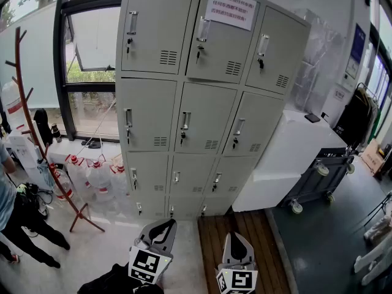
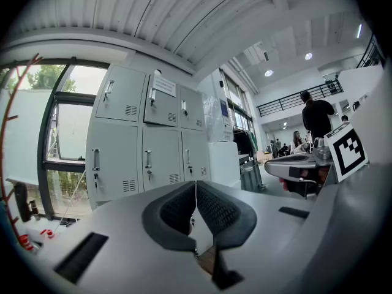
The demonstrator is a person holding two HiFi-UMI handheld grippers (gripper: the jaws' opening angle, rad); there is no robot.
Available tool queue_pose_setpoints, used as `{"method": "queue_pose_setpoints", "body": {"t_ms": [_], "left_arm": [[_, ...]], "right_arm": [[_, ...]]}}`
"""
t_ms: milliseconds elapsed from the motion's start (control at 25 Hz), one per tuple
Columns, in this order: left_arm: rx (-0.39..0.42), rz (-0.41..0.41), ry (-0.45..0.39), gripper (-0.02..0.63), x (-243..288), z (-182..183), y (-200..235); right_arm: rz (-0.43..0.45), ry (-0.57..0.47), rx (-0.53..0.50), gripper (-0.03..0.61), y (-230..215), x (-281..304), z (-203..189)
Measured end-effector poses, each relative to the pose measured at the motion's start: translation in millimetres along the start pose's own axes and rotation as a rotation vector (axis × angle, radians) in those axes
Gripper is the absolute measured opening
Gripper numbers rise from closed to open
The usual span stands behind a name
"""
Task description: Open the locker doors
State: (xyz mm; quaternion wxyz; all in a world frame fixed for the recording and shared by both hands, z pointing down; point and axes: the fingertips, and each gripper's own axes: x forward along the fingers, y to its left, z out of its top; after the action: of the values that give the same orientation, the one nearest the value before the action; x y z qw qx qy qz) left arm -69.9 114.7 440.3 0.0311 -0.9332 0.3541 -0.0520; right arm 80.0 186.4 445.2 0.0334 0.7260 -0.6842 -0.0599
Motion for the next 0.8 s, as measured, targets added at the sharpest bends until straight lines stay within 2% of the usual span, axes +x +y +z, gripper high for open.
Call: {"method": "queue_pose_setpoints", "body": {"t_ms": [400, 800], "left_arm": [[0.004, -0.019, 0.007, 0.026, 41.6, 0.3, -4.3], [0.005, -0.043, 0.012, 0.026, 134.5, -0.7, 25.0]], "right_arm": [[0.005, 0.020, 0.007, 0.015, -26.9, 26.6, -8.5], [-0.028, 0.040, 0.019, 0.015, -70.5, 109.5, -25.8]]}}
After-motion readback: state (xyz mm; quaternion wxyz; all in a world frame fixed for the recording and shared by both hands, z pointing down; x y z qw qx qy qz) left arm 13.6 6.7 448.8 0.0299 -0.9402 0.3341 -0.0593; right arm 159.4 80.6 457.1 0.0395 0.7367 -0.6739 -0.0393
